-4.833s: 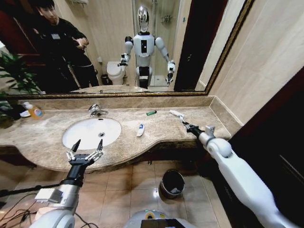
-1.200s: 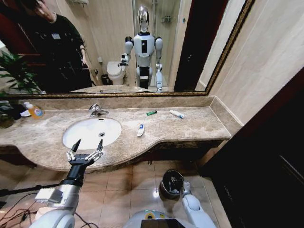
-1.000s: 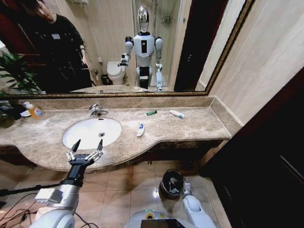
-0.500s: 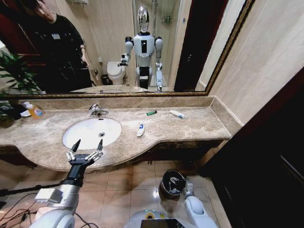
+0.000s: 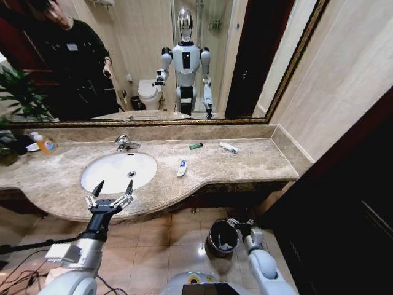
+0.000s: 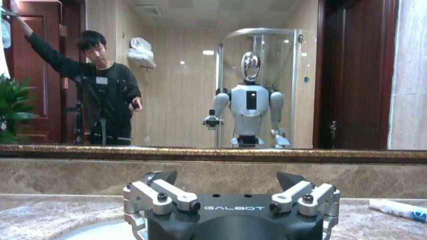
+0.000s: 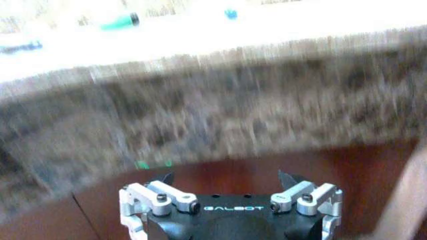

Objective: Pick up the trash from the sink and place it in the trash bin.

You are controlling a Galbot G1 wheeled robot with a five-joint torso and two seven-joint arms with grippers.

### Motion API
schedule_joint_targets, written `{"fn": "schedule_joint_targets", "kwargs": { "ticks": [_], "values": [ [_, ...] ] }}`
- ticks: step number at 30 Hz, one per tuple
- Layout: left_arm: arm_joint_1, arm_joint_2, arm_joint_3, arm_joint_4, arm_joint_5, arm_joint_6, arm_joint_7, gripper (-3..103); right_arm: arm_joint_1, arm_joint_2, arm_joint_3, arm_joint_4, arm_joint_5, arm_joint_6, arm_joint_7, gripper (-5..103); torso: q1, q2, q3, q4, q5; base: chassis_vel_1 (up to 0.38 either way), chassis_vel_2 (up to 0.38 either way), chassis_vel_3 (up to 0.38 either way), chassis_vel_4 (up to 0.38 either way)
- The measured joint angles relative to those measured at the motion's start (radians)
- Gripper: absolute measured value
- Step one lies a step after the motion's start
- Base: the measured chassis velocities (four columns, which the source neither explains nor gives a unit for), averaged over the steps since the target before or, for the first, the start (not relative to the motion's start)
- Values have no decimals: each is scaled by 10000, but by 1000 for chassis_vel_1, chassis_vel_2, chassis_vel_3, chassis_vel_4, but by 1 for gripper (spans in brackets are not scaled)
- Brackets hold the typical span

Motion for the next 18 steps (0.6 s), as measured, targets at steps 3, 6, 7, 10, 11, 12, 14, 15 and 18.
{"fn": "schedule_joint_targets", "kwargs": {
  "ticks": [3, 6, 7, 10, 11, 12, 14, 15, 18],
  "values": [
    [0, -1, 0, 0, 0, 0, 0, 100, 41, -133, 13, 738, 133, -244, 9, 100, 0, 0, 0, 0, 1, 0, 0, 0, 0],
    [0, 0, 0, 0, 0, 0, 0, 100, 127, -292, 14, 1212, 248, -447, 34, 100, 0, 0, 0, 1, 0, 0, 0, 0, 0],
    [0, -1, 0, 0, 0, 0, 0, 100, 224, -503, 1, 1624, 365, -620, 41, 100, 0, 0, 1, 1, 1, 0, 0, 0, 0],
    [0, 0, 0, 0, 0, 0, 0, 100, 360, -750, -37, 2004, 483, -788, 36, 100, 0, 0, 1, 0, 0, 0, 0, 0, 0],
    [0, -1, 0, 0, 0, 0, 0, 100, 461, -895, -69, 2206, 534, -893, 27, 100, 0, 0, 0, 0, -1, 0, 0, 0, 0],
    [0, -1, 0, 0, 0, 0, 0, 100, 708, -1180, -124, 2521, 589, -1169, -64, 100, 0, 0, 1, 0, 1, 0, 0, 0, 0],
    [0, 0, 0, 0, 0, 0, 0, 100, 1037, -1479, -188, 2728, 710, -1451, -210, 100, 0, 0, 1, 0, -1, 0, 0, 0, 0],
    [0, 0, 0, 0, 0, 0, 0, 100, 1037, -1479, -188, 2728, 710, -1451, -210, 100, 0, 0, 1, 0, -1, 0, 0, 0, 0],
    [0, -1, 0, 0, 0, 0, 0, 100, 1962, -2072, -376, 2551, 961, -1722, -517, 100, 0, 0, 1, 1, 0, 0, 0, 0, 0]
  ]
}}
